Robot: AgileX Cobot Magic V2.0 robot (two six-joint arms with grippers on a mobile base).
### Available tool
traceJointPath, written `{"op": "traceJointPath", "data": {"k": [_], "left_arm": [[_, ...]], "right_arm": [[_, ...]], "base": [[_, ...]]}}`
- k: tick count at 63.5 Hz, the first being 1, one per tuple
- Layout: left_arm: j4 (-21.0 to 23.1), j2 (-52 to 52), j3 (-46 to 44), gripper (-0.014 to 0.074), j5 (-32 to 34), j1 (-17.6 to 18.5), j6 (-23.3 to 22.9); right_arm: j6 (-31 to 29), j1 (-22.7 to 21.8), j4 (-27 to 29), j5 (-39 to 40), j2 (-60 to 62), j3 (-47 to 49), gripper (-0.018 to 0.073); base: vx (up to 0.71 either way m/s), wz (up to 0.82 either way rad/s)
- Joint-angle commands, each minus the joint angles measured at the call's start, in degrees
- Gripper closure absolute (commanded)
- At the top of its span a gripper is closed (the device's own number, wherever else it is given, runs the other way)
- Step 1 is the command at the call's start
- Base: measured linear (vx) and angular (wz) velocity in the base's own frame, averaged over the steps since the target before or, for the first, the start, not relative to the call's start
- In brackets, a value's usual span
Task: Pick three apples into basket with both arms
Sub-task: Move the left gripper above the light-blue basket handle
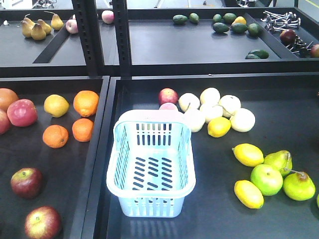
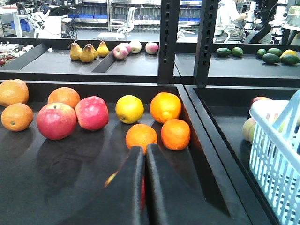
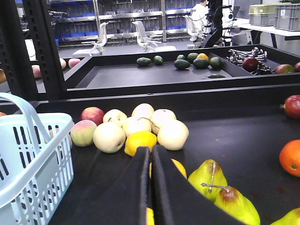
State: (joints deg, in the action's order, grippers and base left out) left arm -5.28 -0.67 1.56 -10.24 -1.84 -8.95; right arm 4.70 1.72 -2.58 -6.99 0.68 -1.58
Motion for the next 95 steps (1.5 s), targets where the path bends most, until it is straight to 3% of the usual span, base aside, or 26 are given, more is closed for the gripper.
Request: {"op": "traceJointPath", "data": {"k": [1,85,88,95], "left_arm": [[0.0,-0.9,0.2,0.0603,4.0,-0.1,-0.5],[0.0,-0.9,0.2,0.0603,4.0,-0.1,-0.5],[0.6,-0.9,0.2,0.0603,4.3,-0.1,-1.1],[6.6,-0.9,0.2,0.0603,4.7,-0.1,-5.8]], "right_arm": [[-0.4,-0.4,-0.6,4.2,0.8,-0.8,0.0564],[-0.4,-0.4,-0.6,4.0,0.8,-0.8,0.0564],[-0.4,-0.4,-0.6,4.0,0.8,-0.8,0.0564],[-0.4,-0.4,-0.6,4.0,0.8,-0.8,0.0564]], "base": [[0.05,0.00],[0.01,0.00],[0.00,0.00],[0.00,0.00]]}}
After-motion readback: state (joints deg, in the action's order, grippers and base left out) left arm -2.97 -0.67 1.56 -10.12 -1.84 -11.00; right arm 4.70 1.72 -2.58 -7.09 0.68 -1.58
